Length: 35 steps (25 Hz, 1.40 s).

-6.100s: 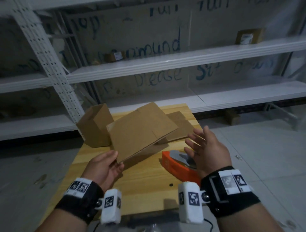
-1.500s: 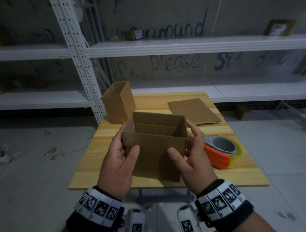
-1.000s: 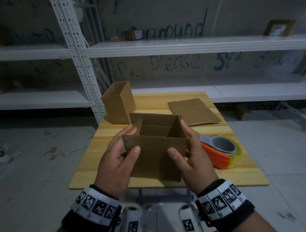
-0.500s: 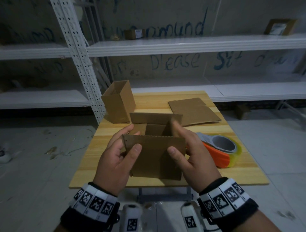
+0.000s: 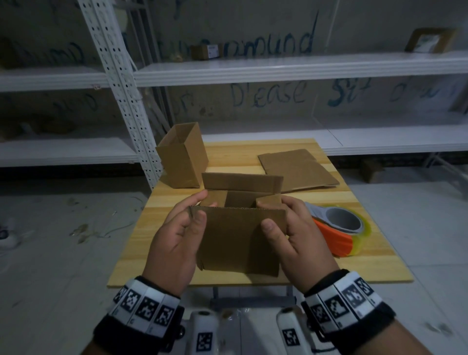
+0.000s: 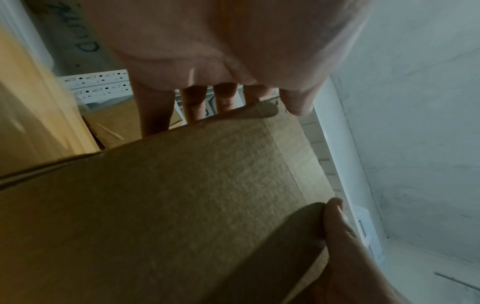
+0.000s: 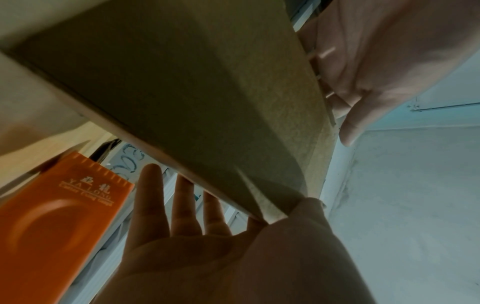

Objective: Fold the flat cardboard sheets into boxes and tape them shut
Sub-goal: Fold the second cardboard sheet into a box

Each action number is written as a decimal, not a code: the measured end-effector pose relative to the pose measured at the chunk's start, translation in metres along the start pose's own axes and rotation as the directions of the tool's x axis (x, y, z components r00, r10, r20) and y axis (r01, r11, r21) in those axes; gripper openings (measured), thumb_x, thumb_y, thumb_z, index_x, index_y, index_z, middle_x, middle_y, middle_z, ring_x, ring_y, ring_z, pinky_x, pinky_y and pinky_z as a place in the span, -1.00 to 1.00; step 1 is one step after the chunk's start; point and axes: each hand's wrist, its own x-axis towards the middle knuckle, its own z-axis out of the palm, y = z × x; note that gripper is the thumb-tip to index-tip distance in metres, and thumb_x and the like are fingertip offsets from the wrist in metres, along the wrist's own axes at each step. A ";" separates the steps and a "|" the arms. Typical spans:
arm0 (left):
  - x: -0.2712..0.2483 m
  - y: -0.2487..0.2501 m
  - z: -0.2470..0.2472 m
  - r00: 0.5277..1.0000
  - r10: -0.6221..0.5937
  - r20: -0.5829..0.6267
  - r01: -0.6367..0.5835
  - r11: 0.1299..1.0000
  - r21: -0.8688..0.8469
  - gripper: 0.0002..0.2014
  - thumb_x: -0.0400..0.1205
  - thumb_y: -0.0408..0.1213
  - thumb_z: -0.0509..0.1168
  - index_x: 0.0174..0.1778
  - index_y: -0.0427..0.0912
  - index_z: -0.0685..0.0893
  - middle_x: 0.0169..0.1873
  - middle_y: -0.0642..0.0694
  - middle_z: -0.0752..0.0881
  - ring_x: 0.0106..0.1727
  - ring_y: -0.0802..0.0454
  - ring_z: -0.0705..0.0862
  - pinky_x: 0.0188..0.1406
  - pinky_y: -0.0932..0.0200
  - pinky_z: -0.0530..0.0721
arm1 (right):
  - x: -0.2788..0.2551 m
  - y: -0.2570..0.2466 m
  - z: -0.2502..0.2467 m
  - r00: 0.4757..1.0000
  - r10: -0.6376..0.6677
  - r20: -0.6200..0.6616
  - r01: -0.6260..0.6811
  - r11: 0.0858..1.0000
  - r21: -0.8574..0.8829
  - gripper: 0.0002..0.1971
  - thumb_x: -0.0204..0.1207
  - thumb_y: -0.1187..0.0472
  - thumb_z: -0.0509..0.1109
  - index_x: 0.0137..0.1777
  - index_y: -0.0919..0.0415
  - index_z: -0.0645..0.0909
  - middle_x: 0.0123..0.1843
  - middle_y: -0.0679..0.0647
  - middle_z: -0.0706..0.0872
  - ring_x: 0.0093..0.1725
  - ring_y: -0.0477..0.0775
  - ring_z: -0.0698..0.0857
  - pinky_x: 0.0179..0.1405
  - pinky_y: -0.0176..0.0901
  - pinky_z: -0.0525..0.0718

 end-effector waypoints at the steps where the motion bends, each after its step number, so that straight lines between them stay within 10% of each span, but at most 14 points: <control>1: 0.002 -0.001 0.000 1.000 0.006 -0.016 -0.005 0.999 0.043 -0.19 0.63 0.62 0.09 0.03 -0.04 0.93 0.56 0.39 0.66 0.54 0.32 0.66 0.52 -0.30 0.70 | 0.000 -0.001 0.000 1.000 0.002 -0.004 -0.002 1.000 -0.003 -0.18 0.54 -0.70 -0.02 0.55 -0.25 0.62 0.62 -0.27 0.41 0.51 -0.17 0.56 0.41 0.15 0.76; 4: 0.006 -0.005 0.000 0.998 0.034 -0.054 -0.025 0.987 0.159 -0.16 0.72 0.48 0.08 -0.09 -0.30 0.86 0.50 0.37 0.69 0.45 0.42 0.66 0.47 -0.24 0.71 | 0.000 -0.002 -0.001 1.000 0.024 -0.007 -0.024 1.000 0.019 -0.15 0.52 -0.72 -0.07 0.54 -0.27 0.63 0.62 -0.25 0.43 0.51 -0.15 0.56 0.44 0.19 0.73; 14: 0.006 0.002 0.004 0.993 -0.010 -0.118 0.024 0.993 0.112 -0.85 0.73 0.14 0.41 0.01 0.22 0.84 0.31 0.34 0.77 0.36 0.37 0.70 0.27 0.14 0.69 | 0.002 -0.011 0.001 0.986 0.136 -0.095 -0.113 0.970 0.214 -0.58 0.67 -0.40 0.22 0.44 -0.32 0.56 0.34 -0.27 0.65 0.30 -0.27 0.65 0.25 -0.03 0.73; 18: 0.005 0.007 0.007 0.978 -0.117 -0.171 0.123 0.992 0.027 -0.53 0.48 0.34 0.42 0.28 0.31 0.71 0.25 0.26 0.79 0.29 0.17 0.78 0.25 -0.27 0.86 | 0.002 -0.017 0.001 0.970 0.219 -0.108 -0.163 0.909 0.385 -0.64 0.74 -0.07 0.43 0.43 -0.33 0.41 0.28 -0.27 0.65 0.30 -0.18 0.70 0.12 -0.19 0.70; 24: 0.009 0.016 0.007 0.971 -0.185 -0.153 0.181 0.983 -0.039 -0.54 0.51 0.19 0.52 0.31 0.42 0.58 0.35 0.37 0.71 0.31 0.13 0.79 0.34 -0.34 0.83 | 0.006 -0.020 -0.003 0.968 0.241 -0.063 -0.187 0.871 0.454 -0.38 0.74 0.03 0.46 0.62 -0.51 0.26 0.32 -0.39 0.57 0.34 -0.15 0.68 0.23 -0.04 0.75; 29: 0.011 0.027 0.006 0.988 -0.155 0.024 0.152 0.985 0.084 -0.32 0.65 0.07 0.33 0.45 0.97 0.21 0.71 0.47 0.45 0.51 0.09 0.65 0.57 -0.28 0.67 | 0.006 -0.029 -0.003 0.975 0.223 -0.025 -0.184 0.860 0.476 -0.36 0.75 0.03 0.44 0.39 -0.87 0.29 0.43 -0.24 0.65 0.39 0.02 0.74 0.35 0.26 0.80; 35: 0.010 0.017 0.004 0.995 -0.095 -0.014 0.096 0.985 0.142 -0.55 0.78 0.10 0.33 0.45 0.79 0.42 0.46 0.51 0.59 0.42 0.22 0.68 0.32 -0.14 0.79 | 0.003 -0.020 -0.007 0.982 0.184 -0.046 -0.155 0.916 0.369 -0.49 0.68 -0.13 0.45 0.57 -0.48 0.41 0.42 -0.26 0.68 0.39 -0.08 0.73 0.32 0.16 0.81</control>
